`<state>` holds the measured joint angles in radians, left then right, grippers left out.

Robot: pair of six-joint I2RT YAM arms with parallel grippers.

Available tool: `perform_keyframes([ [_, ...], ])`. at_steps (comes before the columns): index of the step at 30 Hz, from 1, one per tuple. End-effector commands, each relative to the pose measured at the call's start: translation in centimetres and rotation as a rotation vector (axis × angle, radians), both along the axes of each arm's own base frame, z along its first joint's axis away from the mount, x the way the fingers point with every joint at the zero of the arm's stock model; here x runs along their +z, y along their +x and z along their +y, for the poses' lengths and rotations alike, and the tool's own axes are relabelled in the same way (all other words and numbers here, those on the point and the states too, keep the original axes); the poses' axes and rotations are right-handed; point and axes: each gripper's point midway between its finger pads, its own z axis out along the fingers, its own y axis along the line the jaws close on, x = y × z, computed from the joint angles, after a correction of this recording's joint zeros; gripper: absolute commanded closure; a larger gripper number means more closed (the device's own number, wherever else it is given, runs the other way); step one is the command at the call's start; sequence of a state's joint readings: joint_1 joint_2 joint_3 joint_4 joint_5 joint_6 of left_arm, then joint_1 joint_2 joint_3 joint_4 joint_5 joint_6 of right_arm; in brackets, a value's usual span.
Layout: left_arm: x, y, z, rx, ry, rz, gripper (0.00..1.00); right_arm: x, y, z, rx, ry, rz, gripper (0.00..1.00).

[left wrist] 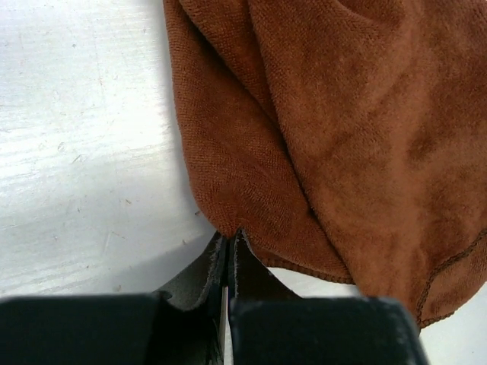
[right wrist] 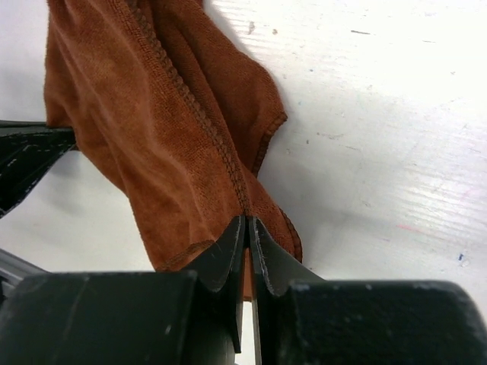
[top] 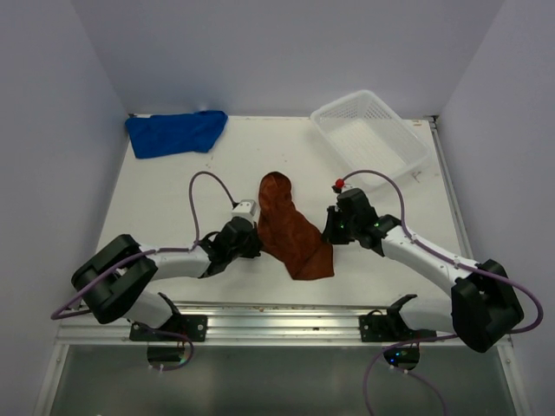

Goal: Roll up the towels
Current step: Flatten the towel

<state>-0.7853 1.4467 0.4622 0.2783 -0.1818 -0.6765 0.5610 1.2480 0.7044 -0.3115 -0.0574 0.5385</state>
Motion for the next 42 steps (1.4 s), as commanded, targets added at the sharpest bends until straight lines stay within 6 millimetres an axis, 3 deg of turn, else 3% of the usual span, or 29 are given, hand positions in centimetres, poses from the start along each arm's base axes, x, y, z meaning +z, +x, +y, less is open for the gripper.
perform_keyframes([
  [1, -0.4, -0.2, 0.9, 0.008, 0.040, 0.019, 1.00, 1.0, 0.7, -0.7, -0.020, -0.044, -0.033, 0.92],
  [5, 0.8, -0.7, 2.4, 0.045, 0.042, -0.006, 1.00, 0.8, 1.0, -1.7, -0.041, -0.101, -0.048, 0.91],
  [8, 2.1, -1.0, 3.3, 0.070, 0.038, -0.031, 1.00, 0.3, 1.2, -2.3, -0.054, -0.138, -0.040, 0.85],
  [9, 2.3, -1.1, 3.5, 0.075, 0.036, -0.036, 1.00, 0.1, 1.3, -2.3, -0.055, -0.142, -0.037, 0.94],
  [12, 3.9, -1.3, 4.0, 0.094, 0.002, -0.066, 1.00, -0.8, 1.4, -2.4, -0.061, -0.150, -0.029, 1.00],
  [17, 4.1, -1.5, 4.1, 0.092, -0.005, -0.069, 1.00, -1.1, 1.3, -1.0, -0.040, -0.071, -0.033, 1.00],
  [18, 4.0, -1.6, 4.1, 0.090, -0.003, -0.064, 1.00, -1.1, 1.2, -0.6, -0.032, -0.057, -0.026, 0.83],
  [19, 3.8, -1.6, 4.1, 0.089, 0.000, -0.060, 1.00, -1.1, 1.5, -0.3, -0.031, -0.043, -0.028, 0.73],
  [21, 3.4, -1.8, 4.1, 0.083, 0.002, -0.050, 1.00, -1.1, 1.1, 0.7, -0.022, 0.014, -0.005, 0.59],
  [24, 3.1, -2.0, 4.0, 0.076, -0.005, -0.042, 1.00, -0.5, 1.0, 2.5, 0.008, 0.115, -0.007, 0.56],
  [33, 3.0, -2.1, 4.0, 0.071, -0.008, -0.043, 1.00, -2.5, 0.4, 2.6, 0.030, 0.090, 0.058, 0.60],
  [42, 2.7, -2.1, 3.7, 0.062, -0.009, -0.033, 1.00, -2.5, 0.2, 3.3, 0.051, 0.123, 0.070, 0.68],
])
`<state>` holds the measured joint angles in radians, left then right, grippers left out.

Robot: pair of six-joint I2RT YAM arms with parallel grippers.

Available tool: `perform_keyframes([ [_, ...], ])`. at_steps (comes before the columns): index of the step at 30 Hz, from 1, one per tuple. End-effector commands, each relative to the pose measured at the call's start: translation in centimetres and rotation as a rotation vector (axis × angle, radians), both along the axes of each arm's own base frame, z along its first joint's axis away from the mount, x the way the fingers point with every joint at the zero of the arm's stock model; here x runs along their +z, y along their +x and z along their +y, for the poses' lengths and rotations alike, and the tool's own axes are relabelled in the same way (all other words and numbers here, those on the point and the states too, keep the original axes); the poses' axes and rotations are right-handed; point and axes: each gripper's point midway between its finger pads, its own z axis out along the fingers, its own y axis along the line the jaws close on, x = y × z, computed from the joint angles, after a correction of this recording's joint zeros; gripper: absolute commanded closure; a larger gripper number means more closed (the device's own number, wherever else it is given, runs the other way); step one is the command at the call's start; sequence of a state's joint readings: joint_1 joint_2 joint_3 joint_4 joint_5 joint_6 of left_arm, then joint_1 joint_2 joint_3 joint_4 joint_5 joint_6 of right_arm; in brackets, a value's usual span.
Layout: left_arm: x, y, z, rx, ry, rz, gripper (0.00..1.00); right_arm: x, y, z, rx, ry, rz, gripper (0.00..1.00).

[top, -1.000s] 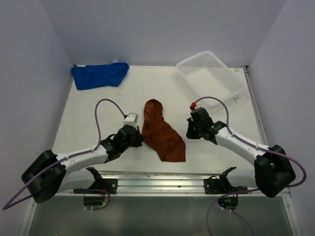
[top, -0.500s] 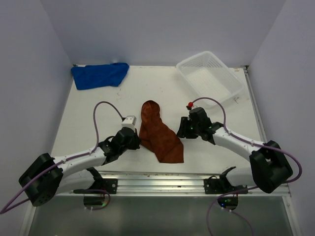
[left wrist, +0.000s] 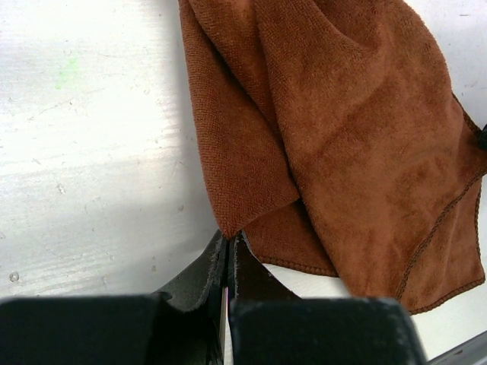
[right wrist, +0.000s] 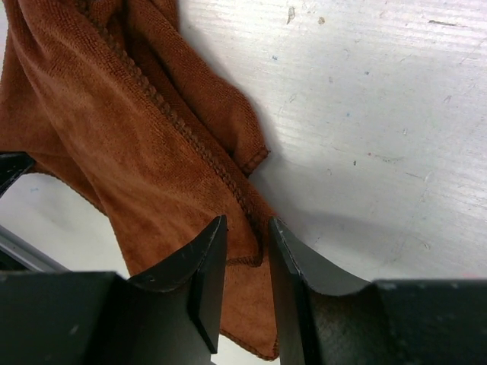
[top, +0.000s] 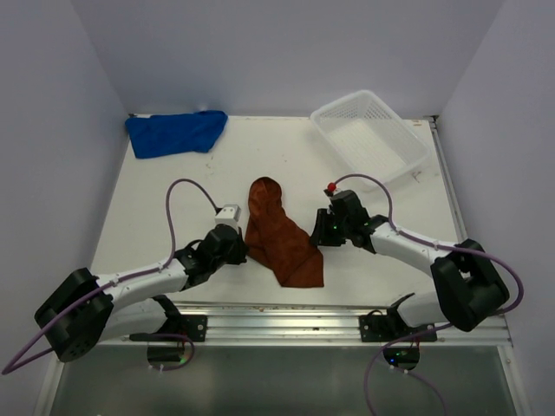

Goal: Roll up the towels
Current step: Flatten the towel

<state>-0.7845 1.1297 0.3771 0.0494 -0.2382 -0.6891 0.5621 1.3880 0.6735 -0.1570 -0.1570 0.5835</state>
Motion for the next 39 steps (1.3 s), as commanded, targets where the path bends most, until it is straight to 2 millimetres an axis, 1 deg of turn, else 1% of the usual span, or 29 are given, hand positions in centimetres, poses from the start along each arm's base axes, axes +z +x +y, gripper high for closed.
perform_keyframes([
  [1, 0.2, 0.5, -0.2, 0.011, -0.025, -0.013, 1.00, 0.2, 0.0, 1.0, 0.021, 0.043, 0.002, 0.68],
  [7, 0.2, 0.4, -0.2, 0.012, -0.024, -0.013, 1.00, -0.3, -0.4, 0.6, 0.032, 0.018, 0.021, 0.69],
  [10, 0.2, 0.4, -0.1, 0.013, -0.023, -0.013, 1.00, -0.3, -0.5, 0.5, 0.030, 0.016, 0.020, 0.76],
  [11, 0.3, 0.4, -0.1, 0.013, -0.025, -0.016, 1.00, -0.1, -0.4, 0.5, 0.026, 0.020, 0.013, 0.82],
  [13, 0.3, 0.4, -0.1, 0.013, -0.024, -0.015, 1.00, 0.2, -0.4, 0.3, 0.020, 0.014, 0.002, 0.89],
  [14, 0.3, 0.4, -0.1, 0.016, -0.025, -0.015, 1.00, 0.5, -0.2, 0.3, 0.016, 0.016, -0.005, 0.97],
  [15, 0.3, 0.4, 0.0, 0.014, -0.022, -0.015, 1.00, 1.2, -0.1, 0.3, 0.015, 0.021, -0.024, 1.00],
  [18, 0.4, 0.4, 0.1, 0.023, -0.022, -0.016, 1.00, 2.6, 0.2, 0.0, 0.016, 0.010, -0.049, 1.00],
  [19, 0.6, 0.5, 0.1, 0.030, -0.023, -0.019, 1.00, 2.8, 0.0, -0.3, 0.013, -0.008, -0.041, 1.00],
  [20, 0.6, 0.5, 0.5, 0.047, -0.011, -0.012, 1.00, 3.8, 0.7, -0.6, 0.006, -0.025, -0.076, 1.00],
  [21, 1.2, 0.6, 0.7, 0.061, -0.021, -0.024, 1.00, 4.6, 0.9, -0.9, -0.001, -0.039, -0.096, 1.00],
  [22, 1.4, 0.5, 0.9, 0.072, -0.022, -0.028, 1.00, 4.8, 0.6, -1.9, -0.014, -0.085, -0.085, 1.00],
  [23, 1.2, 0.2, 1.6, 0.097, -0.007, -0.015, 1.00, 6.0, 1.6, -2.4, -0.030, -0.123, -0.133, 1.00],
  [24, 2.2, 0.3, 1.8, 0.111, -0.031, -0.038, 1.00, 6.6, 1.9, -2.9, -0.039, -0.148, -0.146, 1.00],
  [25, 2.0, -0.1, 2.4, 0.123, -0.020, -0.029, 1.00, 6.7, 1.6, -3.8, -0.043, -0.189, -0.130, 1.00],
  [26, 2.9, -0.1, 2.7, 0.147, -0.041, -0.047, 1.00, 7.8, 2.4, -4.4, -0.063, -0.220, -0.166, 1.00],
  [27, 3.2, -0.2, 3.0, 0.158, -0.046, -0.051, 1.00, 8.1, 2.5, -4.9, -0.073, -0.239, -0.169, 1.00],
  [28, 3.0, -0.5, 3.6, 0.172, -0.031, -0.044, 1.00, 8.7, 2.6, -5.5, -0.084, -0.255, -0.169, 1.00],
  [29, 3.2, -0.7, 3.9, 0.184, -0.039, -0.042, 1.00, 8.9, 2.7, -6.0, -0.092, -0.271, -0.177, 1.00],
  [30, 3.9, -0.8, 4.1, 0.191, -0.058, -0.056, 1.00, 9.1, 3.0, -6.5, -0.106, -0.285, -0.182, 1.00],
  [31, 3.8, -1.1, 4.4, 0.195, -0.052, -0.048, 1.00, 9.5, 3.2, -7.2, -0.128, -0.291, -0.181, 1.00],
  [33, 4.0, -1.5, 4.7, 0.207, -0.070, -0.044, 1.00, 9.7, 3.7, -7.9, -0.140, -0.305, -0.182, 1.00],
  [34, 3.7, -1.8, 5.0, 0.216, -0.062, -0.024, 1.00, 10.0, 3.9, -8.6, -0.157, -0.318, -0.178, 1.00],
  [36, 3.5, -2.2, 5.3, 0.226, -0.064, -0.012, 1.00, 10.2, 4.2, -9.4, -0.171, -0.339, -0.175, 1.00],
  [37, 3.2, -2.5, 5.5, 0.235, -0.060, 0.004, 1.00, 10.5, 4.5, -10.3, -0.201, -0.369, -0.177, 1.00],
  [39, 3.3, -2.7, 5.8, 0.245, -0.063, 0.007, 1.00, 10.5, 4.7, -11.3, -0.219, -0.403, -0.172, 1.00],
])
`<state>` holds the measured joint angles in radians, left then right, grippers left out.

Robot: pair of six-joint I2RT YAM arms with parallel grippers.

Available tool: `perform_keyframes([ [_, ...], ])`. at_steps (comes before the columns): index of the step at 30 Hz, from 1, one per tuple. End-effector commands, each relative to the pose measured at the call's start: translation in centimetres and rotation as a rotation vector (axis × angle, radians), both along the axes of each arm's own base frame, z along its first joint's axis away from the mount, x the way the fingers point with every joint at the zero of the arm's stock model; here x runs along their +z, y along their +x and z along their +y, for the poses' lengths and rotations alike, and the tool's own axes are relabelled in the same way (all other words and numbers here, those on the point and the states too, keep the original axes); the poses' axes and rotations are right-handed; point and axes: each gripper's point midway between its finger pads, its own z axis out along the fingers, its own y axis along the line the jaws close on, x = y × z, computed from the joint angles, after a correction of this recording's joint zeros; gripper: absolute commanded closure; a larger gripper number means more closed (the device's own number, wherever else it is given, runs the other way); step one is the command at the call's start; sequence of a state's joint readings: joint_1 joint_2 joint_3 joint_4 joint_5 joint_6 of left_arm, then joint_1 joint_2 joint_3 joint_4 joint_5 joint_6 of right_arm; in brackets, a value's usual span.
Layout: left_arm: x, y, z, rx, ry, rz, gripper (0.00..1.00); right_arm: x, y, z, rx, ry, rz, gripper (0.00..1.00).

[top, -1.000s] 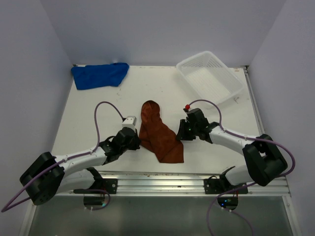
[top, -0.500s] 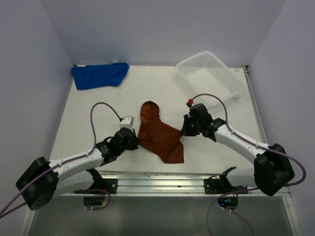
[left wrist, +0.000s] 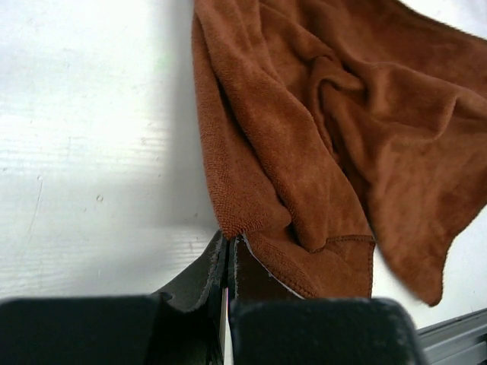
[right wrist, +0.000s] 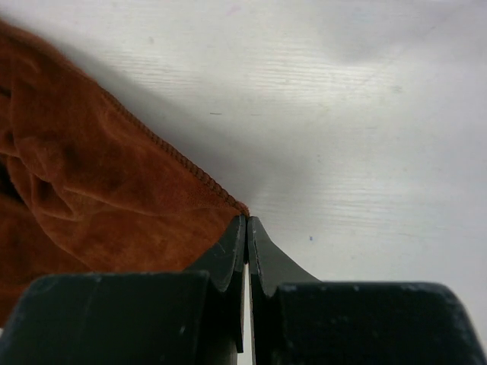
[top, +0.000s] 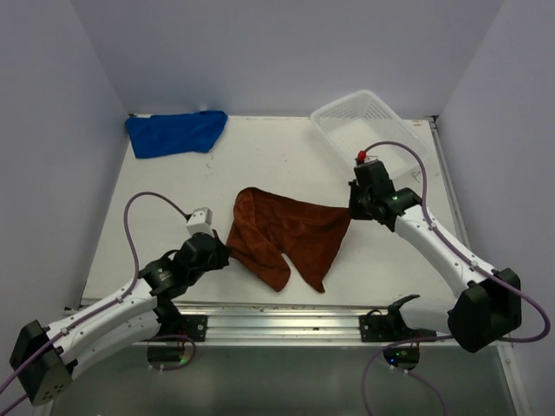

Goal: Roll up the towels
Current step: Flatten the towel

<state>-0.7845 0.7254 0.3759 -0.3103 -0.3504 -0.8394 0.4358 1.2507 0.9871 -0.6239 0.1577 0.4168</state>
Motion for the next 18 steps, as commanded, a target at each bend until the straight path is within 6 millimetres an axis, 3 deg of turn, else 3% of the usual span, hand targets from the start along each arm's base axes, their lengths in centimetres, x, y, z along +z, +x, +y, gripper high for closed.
perform_keyframes([
  [1, -1.3, -0.9, 1.8, 0.072, 0.026, 0.054, 1.00, 1.5, 0.7, -3.1, -0.062, -0.119, -0.019, 1.00],
  [4, -0.9, -1.2, 2.2, 0.080, 0.015, 0.051, 1.00, 1.5, 1.3, -4.3, -0.098, -0.149, -0.012, 1.00],
  [5, -0.9, -1.3, 2.1, 0.074, 0.009, 0.048, 0.95, 1.4, 1.4, -4.3, -0.094, -0.144, -0.006, 1.00],
  [6, -0.9, -1.3, 2.1, 0.072, 0.009, 0.052, 0.67, 1.2, 1.6, -4.1, -0.088, -0.143, -0.001, 1.00],
  [7, -1.0, -1.5, 2.0, 0.071, 0.002, 0.062, 0.54, 1.2, 1.9, -4.0, -0.084, -0.138, -0.004, 1.00],
  [9, -1.0, -1.6, 2.0, 0.080, -0.002, 0.076, 0.33, 0.9, 2.2, -3.5, -0.070, -0.124, 0.002, 1.00],
  [11, -0.8, -1.6, 2.0, 0.086, -0.003, 0.078, 0.23, 0.4, 2.7, -3.2, -0.068, -0.119, 0.008, 1.00],
  [15, 1.6, -0.9, 1.6, 0.085, -0.031, 0.033, 0.23, -0.5, 3.4, -2.4, -0.052, -0.105, 0.023, 1.00],
  [18, 2.8, -0.4, -0.8, -0.010, -0.099, -0.008, 0.31, -0.8, 3.9, -1.8, -0.043, -0.087, 0.026, 1.00],
])
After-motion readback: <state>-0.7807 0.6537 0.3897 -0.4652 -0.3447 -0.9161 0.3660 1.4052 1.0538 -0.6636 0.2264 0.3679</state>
